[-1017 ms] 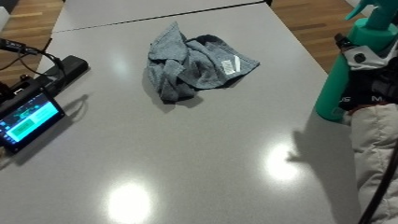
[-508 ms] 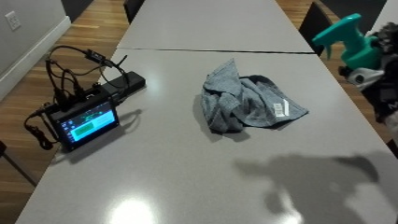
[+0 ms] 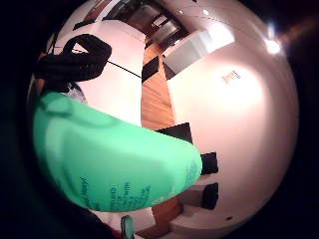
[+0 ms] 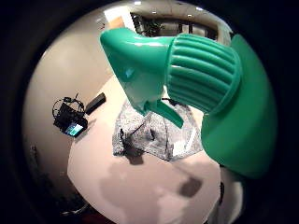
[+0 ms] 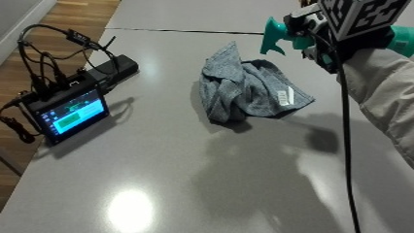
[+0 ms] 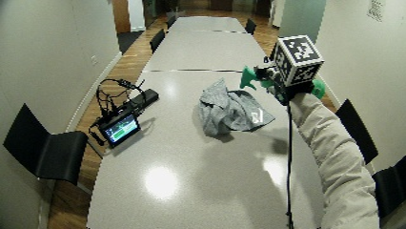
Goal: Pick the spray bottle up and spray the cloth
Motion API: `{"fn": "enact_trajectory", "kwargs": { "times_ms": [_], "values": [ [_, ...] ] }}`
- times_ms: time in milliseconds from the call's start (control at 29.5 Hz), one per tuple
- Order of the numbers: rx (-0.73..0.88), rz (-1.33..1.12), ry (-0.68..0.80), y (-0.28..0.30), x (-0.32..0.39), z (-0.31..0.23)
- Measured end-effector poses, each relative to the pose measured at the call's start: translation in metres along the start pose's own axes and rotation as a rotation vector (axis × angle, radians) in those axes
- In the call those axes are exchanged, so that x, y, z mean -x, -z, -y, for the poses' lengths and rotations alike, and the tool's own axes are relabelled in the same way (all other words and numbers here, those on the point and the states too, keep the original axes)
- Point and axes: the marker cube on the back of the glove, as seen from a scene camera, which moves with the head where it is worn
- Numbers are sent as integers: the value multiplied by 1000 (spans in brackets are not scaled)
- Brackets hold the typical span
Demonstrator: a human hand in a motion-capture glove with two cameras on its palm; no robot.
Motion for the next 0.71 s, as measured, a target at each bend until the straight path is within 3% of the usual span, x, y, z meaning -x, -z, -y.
{"fn": "enact_trajectory", "kwargs": {
  "times_ms": [475, 610, 712],
  "values": [
    [6, -45, 10, -2, 11, 7],
    [-27, 187, -73, 1, 13, 7],
    [-73, 533, -154, 9, 17, 7]
  ]
}}
